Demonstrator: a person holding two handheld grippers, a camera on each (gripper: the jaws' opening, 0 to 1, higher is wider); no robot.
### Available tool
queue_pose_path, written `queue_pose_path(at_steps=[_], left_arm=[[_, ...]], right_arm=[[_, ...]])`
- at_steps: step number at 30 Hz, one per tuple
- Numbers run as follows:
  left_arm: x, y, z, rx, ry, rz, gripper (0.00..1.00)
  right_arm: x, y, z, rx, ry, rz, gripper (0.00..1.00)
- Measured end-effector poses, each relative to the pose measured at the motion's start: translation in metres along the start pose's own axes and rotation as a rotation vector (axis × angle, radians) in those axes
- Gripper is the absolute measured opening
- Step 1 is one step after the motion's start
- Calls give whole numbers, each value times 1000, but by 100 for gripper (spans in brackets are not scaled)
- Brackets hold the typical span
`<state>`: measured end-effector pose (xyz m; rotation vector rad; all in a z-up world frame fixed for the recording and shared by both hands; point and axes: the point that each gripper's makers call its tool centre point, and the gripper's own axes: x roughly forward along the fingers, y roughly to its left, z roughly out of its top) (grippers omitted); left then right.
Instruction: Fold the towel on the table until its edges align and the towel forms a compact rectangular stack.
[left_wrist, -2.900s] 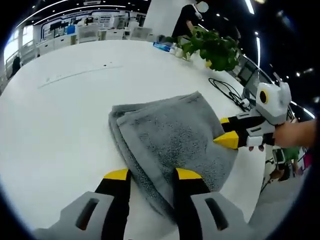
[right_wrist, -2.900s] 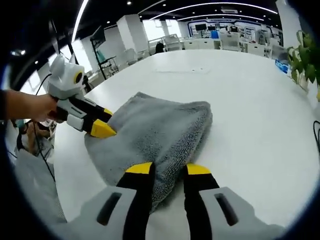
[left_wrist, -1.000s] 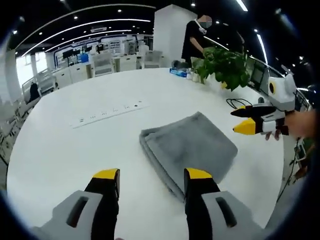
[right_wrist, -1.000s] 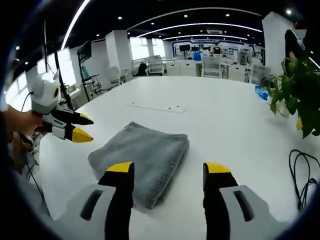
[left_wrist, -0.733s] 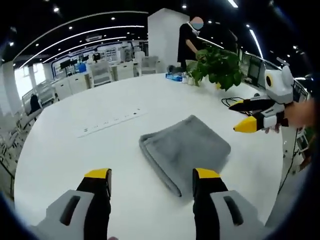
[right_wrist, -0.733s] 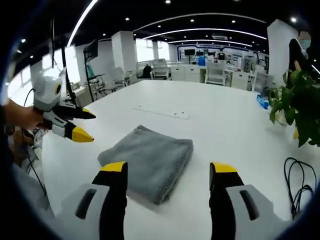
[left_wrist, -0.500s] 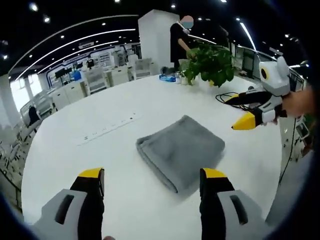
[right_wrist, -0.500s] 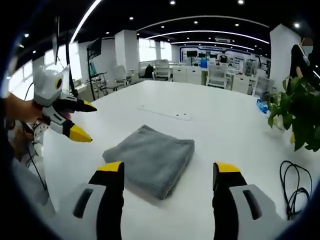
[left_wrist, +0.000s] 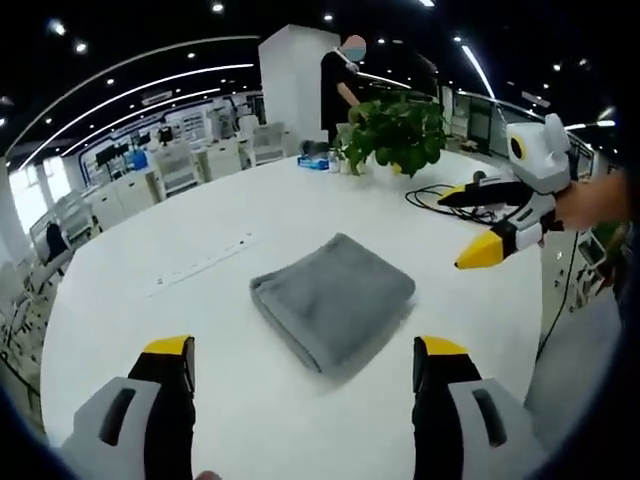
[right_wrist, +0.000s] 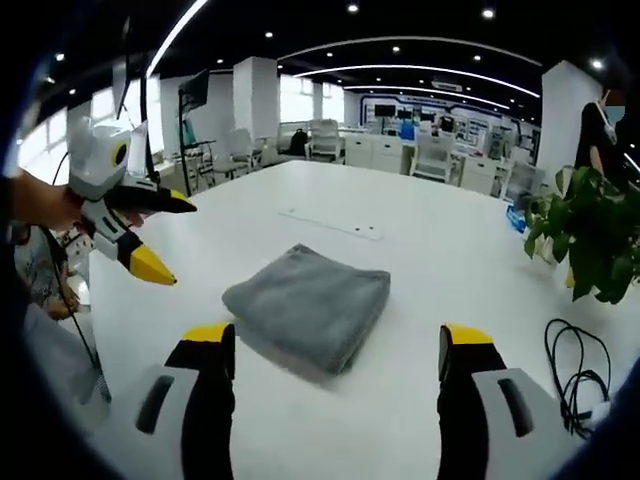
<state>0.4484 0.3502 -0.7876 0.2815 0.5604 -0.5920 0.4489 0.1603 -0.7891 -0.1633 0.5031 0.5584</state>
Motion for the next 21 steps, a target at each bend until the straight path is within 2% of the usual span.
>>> queue_pose_path(at_steps=[5, 13, 17, 21], left_arm=[[-6, -16, -3, 4, -6, -33, 99], [-23, -28, -14, -3, -10, -37, 99], [-32, -26, -23, -17, -8, -8, 99], [-40, -29, -29, -41, -13, 11, 99]], right_arm=[[-13, 10, -3, -2, -17, -12, 98], [-28, 19, -10, 20, -22, -4, 99], [-33, 23, -11, 25, -37, 8, 99], [-38, 24, -15, 8, -23, 22, 97]])
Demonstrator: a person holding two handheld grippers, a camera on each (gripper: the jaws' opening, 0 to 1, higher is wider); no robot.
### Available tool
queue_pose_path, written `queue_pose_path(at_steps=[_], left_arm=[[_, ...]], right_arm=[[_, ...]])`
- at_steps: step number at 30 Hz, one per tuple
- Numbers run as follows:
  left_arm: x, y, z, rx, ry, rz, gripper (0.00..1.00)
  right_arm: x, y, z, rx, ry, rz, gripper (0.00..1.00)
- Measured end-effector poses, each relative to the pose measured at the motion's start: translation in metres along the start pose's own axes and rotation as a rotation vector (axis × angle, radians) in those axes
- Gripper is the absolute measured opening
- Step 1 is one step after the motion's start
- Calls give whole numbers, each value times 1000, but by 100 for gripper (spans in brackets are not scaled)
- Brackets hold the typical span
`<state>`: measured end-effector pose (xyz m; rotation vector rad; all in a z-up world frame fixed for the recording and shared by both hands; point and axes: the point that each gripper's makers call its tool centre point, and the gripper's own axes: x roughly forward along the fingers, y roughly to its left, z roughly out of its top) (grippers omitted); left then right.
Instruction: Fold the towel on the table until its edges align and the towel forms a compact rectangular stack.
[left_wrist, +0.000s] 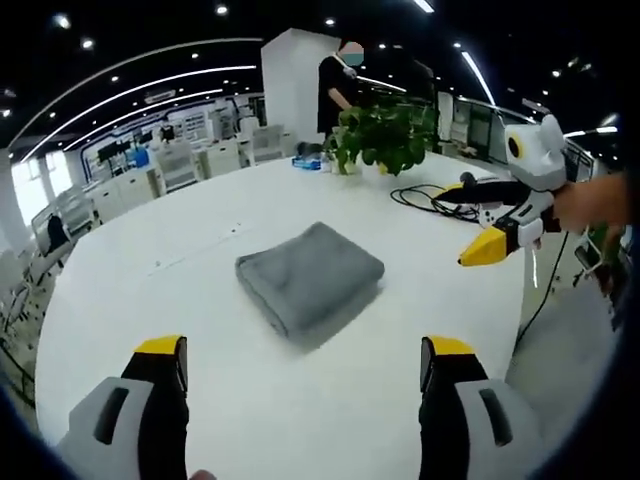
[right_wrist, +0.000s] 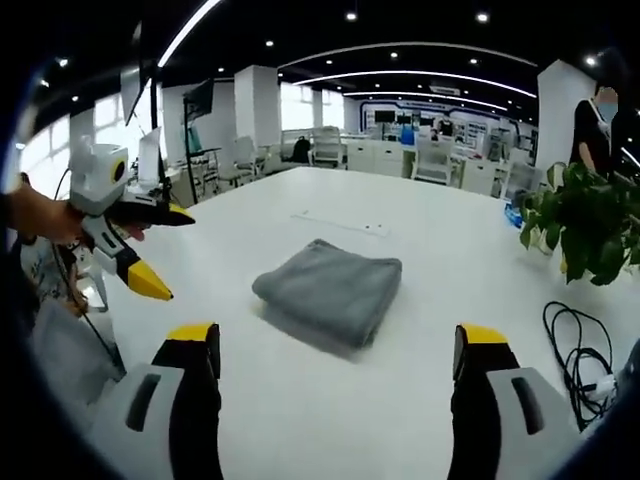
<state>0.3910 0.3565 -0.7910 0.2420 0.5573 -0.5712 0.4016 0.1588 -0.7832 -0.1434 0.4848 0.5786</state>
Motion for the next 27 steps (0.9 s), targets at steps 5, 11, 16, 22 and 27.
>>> queue_pose_path(at_steps=[5, 11, 16, 22, 27], left_arm=[[-15, -8, -8, -41, -7, 41, 99], [-28, -11, -17, -79, -10, 95, 99], [-40, -18, -23, -105, -24, 133, 99], [-55, -29, -32, -83, -51, 159, 99], [-61, -32, -38, -80, -66, 179, 99]], right_arm=[[-17, 5, 3, 2, -27, 17, 98], [-34, 4, -2, -5, -34, 6, 99], [-49, 9, -10, 6, -54, 1, 99], [-58, 17, -28, 53, -89, -8, 97], [-62, 21, -37, 75, -91, 2, 96]])
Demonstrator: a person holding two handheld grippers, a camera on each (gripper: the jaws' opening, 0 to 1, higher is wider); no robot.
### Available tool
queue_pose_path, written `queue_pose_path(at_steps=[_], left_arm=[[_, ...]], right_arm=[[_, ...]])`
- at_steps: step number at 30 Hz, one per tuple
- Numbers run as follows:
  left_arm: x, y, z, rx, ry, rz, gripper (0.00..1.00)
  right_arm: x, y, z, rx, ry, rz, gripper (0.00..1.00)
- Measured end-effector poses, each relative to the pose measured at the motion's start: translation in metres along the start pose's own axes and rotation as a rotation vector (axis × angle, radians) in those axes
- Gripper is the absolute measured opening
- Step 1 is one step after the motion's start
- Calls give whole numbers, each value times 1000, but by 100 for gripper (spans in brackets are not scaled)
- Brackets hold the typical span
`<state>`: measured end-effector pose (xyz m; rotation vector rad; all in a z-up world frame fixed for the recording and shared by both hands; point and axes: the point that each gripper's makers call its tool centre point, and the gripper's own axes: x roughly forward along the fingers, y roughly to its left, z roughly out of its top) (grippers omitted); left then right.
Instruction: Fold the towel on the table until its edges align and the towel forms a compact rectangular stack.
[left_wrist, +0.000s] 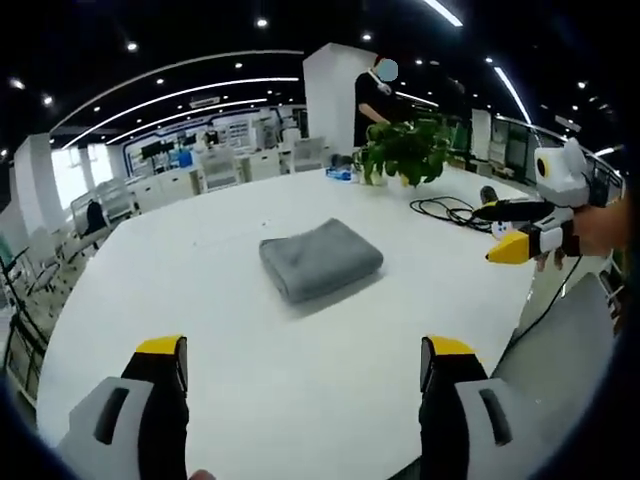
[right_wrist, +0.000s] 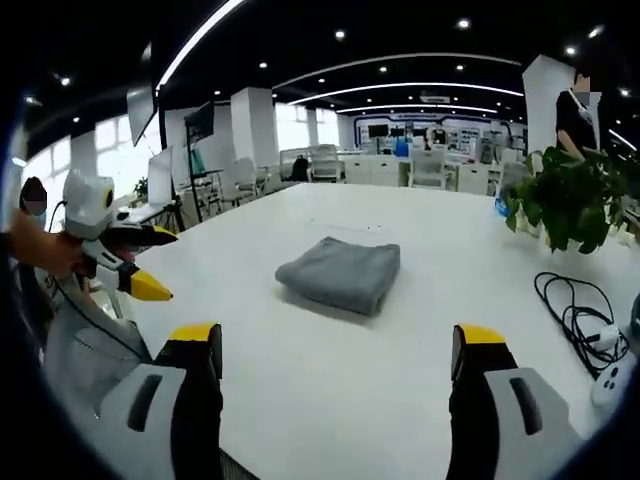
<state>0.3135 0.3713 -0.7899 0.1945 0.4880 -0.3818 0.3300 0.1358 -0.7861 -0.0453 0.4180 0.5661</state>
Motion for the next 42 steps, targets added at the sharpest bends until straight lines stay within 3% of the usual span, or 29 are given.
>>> queue_pose_path(at_steps=[5, 14, 20, 25, 42], left_arm=[[-9, 1, -10, 51, -26, 46, 99], [-19, 4, -26, 15, -34, 82, 99], [-22, -3, -21, 49, -44, 66, 98], [-21, 2, -28, 40, -28, 53, 98], [-18, 4, -29, -7, -55, 45, 98]], right_arm=[[-6, 13, -6, -21, -3, 16, 98], [-12, 20, -13, -62, -9, 10, 98], [-17, 25, -26, -55, 7, 0, 99], [-12, 26, -29, -88, 12, -11, 98], [-4, 26, -36, -168, 30, -15, 95]])
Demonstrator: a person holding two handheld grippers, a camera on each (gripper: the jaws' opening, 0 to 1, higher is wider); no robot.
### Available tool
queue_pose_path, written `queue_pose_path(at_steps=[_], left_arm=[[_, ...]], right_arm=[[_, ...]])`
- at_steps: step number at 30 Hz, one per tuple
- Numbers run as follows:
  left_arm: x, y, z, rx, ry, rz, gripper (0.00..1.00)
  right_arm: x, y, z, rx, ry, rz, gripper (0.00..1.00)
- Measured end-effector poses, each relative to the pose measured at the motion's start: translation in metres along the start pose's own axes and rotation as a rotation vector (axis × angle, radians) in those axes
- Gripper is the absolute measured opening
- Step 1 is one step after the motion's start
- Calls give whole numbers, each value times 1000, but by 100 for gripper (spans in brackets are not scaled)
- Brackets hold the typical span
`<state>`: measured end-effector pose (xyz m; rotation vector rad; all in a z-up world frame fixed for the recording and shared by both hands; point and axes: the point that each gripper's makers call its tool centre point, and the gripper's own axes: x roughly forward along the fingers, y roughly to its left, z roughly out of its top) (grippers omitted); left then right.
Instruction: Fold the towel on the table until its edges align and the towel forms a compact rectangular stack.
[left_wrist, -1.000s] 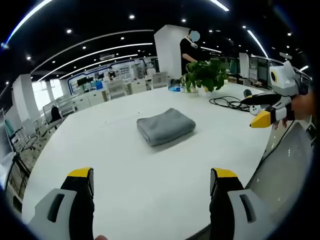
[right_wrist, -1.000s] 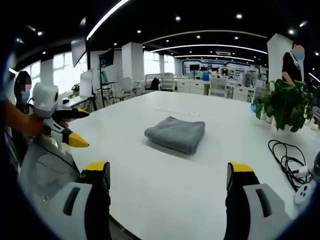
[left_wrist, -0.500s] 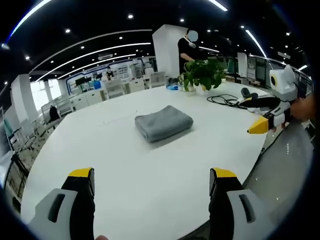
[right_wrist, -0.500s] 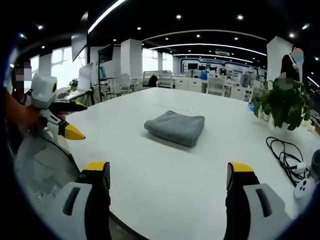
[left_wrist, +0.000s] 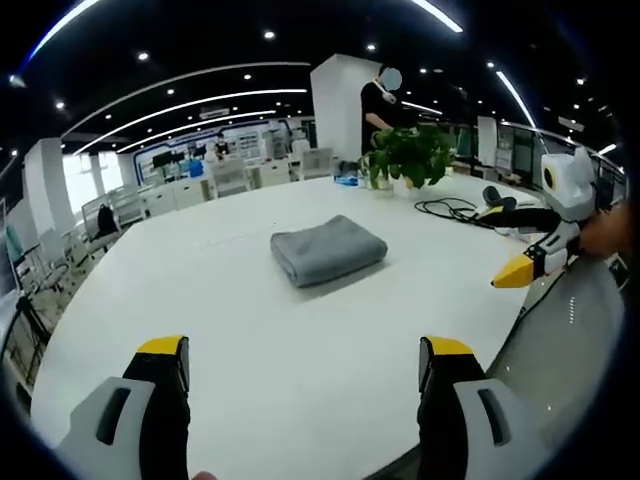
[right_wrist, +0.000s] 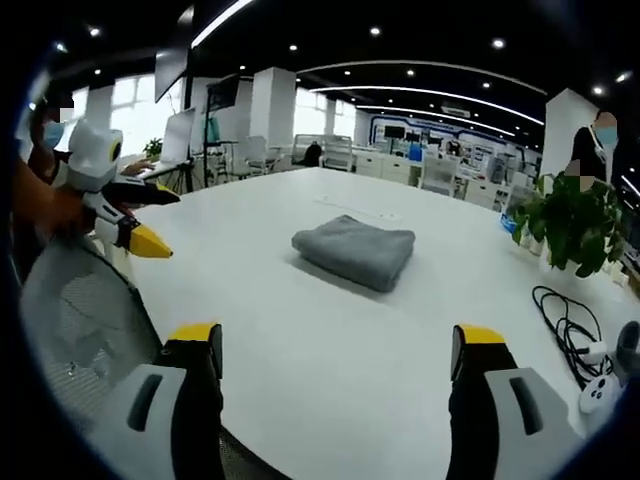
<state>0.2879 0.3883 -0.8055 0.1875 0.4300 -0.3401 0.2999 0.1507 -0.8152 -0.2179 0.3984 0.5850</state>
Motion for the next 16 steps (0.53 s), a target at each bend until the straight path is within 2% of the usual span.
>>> queue_pose_path(at_steps=[8, 16], left_arm=[[-1, 3, 3, -18, -30, 19, 99], [0, 1, 1, 5, -26, 13, 99]], right_arm=[[-3, -2, 4, 63, -30, -9, 94], [-4, -2, 7, 53, -50, -14, 95]])
